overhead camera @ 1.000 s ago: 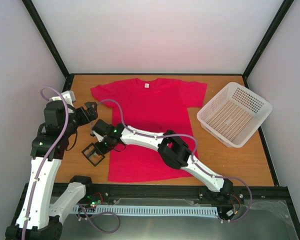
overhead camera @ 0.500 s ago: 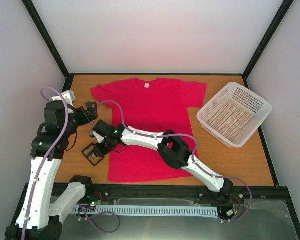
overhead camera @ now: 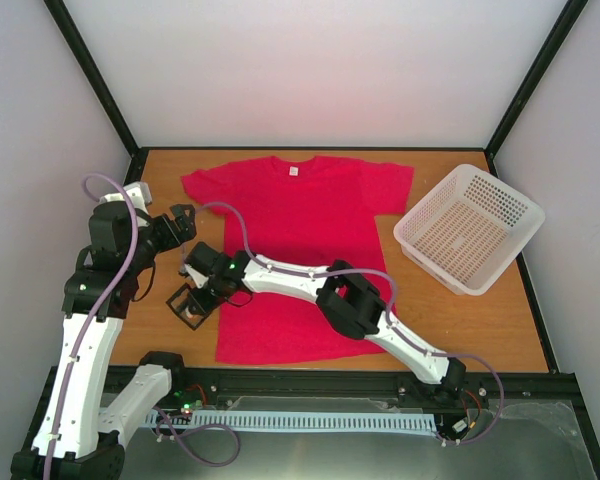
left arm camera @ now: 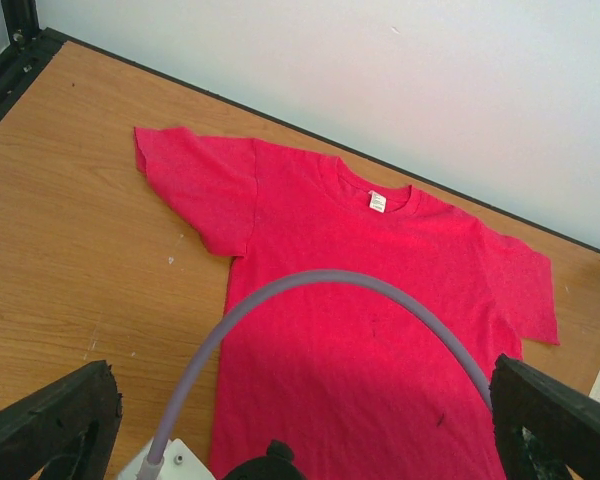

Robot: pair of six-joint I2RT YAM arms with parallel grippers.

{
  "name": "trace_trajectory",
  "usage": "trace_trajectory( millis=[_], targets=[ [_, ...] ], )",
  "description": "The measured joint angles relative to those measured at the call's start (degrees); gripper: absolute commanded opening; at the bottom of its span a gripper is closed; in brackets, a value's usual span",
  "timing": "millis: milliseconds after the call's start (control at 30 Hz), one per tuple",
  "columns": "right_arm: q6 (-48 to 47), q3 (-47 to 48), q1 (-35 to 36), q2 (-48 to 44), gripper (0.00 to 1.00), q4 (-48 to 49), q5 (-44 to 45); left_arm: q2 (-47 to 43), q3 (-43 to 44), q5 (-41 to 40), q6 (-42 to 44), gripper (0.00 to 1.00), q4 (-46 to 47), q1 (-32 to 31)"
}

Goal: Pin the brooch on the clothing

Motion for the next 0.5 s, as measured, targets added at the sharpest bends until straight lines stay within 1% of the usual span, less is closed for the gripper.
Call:
trace_trajectory(
  millis=[100, 233, 367, 467, 500],
  targets=[
    [-3.0, -1.5, 0.3, -2.0, 0.51, -1.0, 4.7, 0.0, 0.0, 0.0, 0.0, 1.00, 0.0, 0.0],
    [-7.8, -3.6, 0.6, -6.1, 0.63, -2.0, 10.2, 0.0, 0.0, 0.0, 0.0, 1.00, 0.0, 0.0],
    [-10.7, -6.9, 0.7, -10.0, 0.77, -1.7, 12.9, 0.0, 0.0, 0.0, 0.0, 1.00, 0.0, 0.0],
    [-11.9, -10.0, 1.3, -11.5, 0.85, -1.5, 13.9, 0.0, 0.0, 0.0, 0.0, 1.00, 0.1, 0.0],
    [-12.4, -10.5, 1.7, -11.5, 0.90, -1.6, 14.2, 0.0, 0.0, 0.0, -0.1, 1.00, 0.1, 0.0]
  ],
)
